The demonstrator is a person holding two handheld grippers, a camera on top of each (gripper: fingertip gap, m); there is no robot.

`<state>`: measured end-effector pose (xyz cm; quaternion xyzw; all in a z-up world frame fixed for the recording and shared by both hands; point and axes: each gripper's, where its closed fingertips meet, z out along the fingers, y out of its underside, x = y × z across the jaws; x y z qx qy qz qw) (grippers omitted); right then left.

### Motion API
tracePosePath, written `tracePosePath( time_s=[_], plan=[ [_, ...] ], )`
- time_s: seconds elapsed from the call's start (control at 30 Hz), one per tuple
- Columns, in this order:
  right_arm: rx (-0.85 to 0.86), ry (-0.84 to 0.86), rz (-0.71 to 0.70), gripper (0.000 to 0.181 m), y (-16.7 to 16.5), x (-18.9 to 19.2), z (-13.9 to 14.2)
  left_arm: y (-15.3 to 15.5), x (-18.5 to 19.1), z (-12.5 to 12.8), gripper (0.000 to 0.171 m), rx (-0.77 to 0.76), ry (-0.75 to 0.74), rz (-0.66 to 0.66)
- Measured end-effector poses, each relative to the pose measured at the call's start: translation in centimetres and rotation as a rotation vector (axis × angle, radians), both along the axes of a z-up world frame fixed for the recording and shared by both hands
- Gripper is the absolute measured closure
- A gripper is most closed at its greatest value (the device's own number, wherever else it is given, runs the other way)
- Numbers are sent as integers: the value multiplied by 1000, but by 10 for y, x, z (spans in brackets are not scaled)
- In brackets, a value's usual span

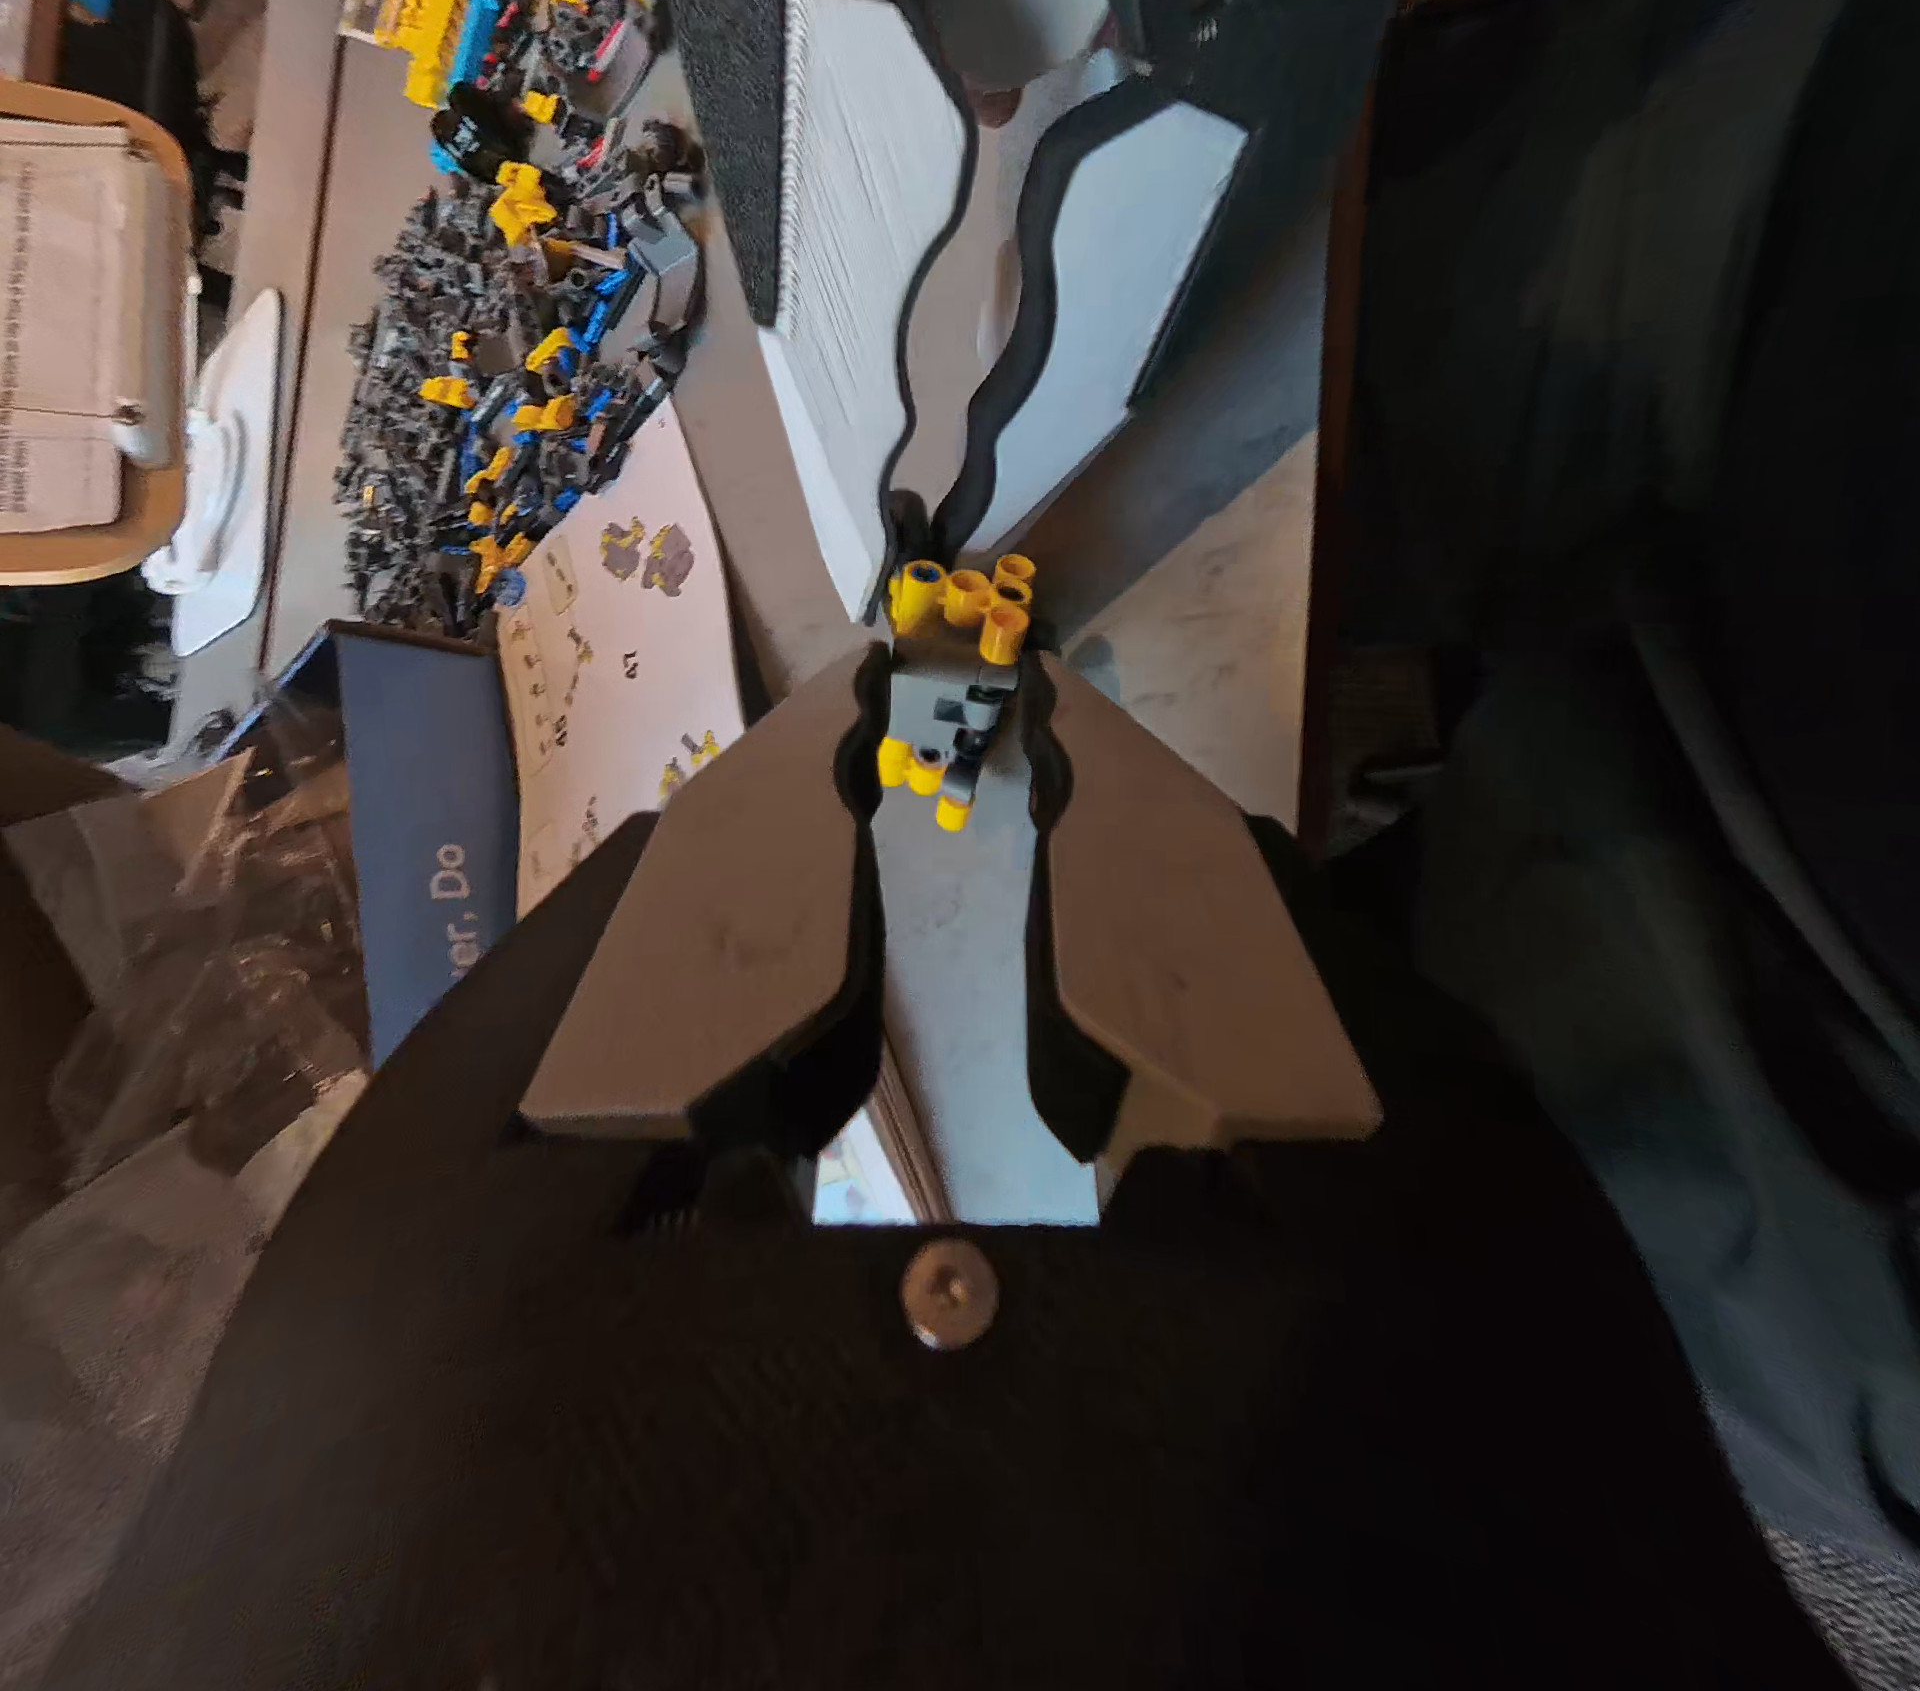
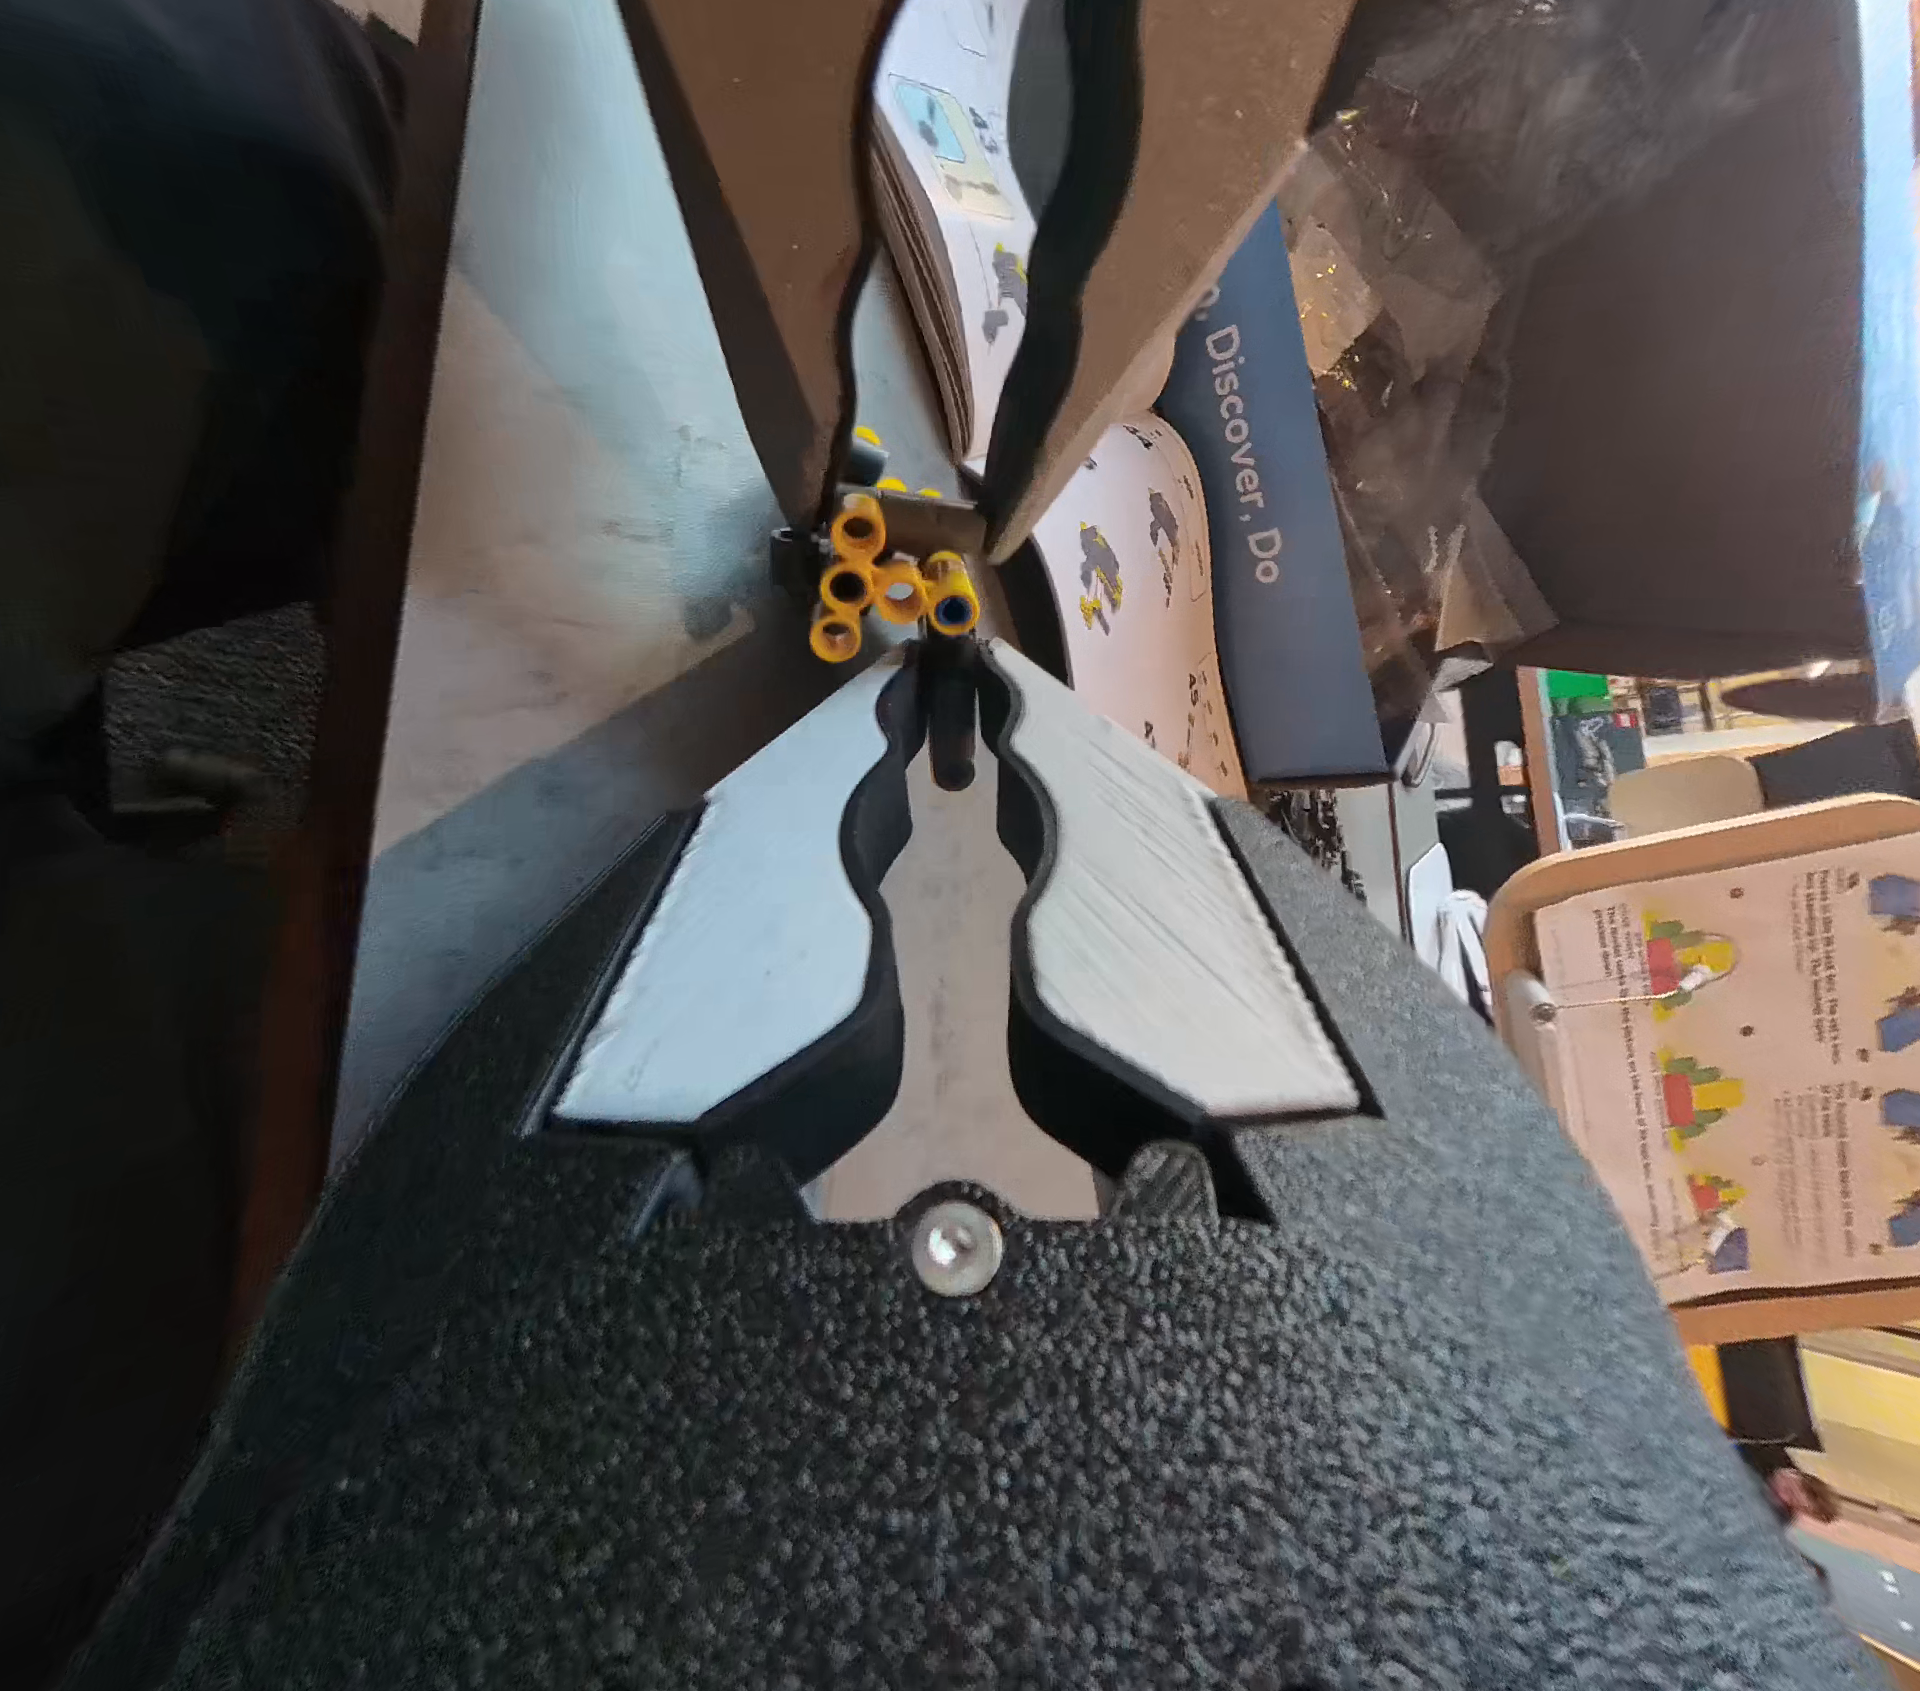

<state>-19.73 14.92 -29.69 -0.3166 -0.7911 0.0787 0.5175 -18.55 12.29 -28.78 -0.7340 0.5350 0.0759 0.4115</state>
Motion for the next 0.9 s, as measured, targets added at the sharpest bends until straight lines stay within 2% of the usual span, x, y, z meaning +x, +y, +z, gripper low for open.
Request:
tracePosePath(
  time_s=[0.2,0.3,0.33,0.47,0.6,0.7,0.8,0.9],
  plan=[
    [16,-11,13,173,-3,-1,-3,-3,2,-6,148,-56,-125,-6],
    [0,30,15,174,-2,-1,6,-3,-9,-10,128,-52,-155,60],
    [-14,39,20,174,-3,-1,7,-3,-12,-12,127,-48,-158,75],
    [-107,20,42,173,-6,-1,0,-3,-15,-17,136,-3,-124,74],
    [-221,6,66,174,-18,-1,3,8,-21,-23,130,23,-114,111],
    [-328,1,55,174,-18,-2,7,6,-11,-21,147,34,-107,56],
    [-417,5,65,174,-19,-1,9,7,-7,-21,143,21,-128,54],
    [-480,62,153,173,-28,0,19,7,-3,-20,137,-32,-226,50]
  ],
)
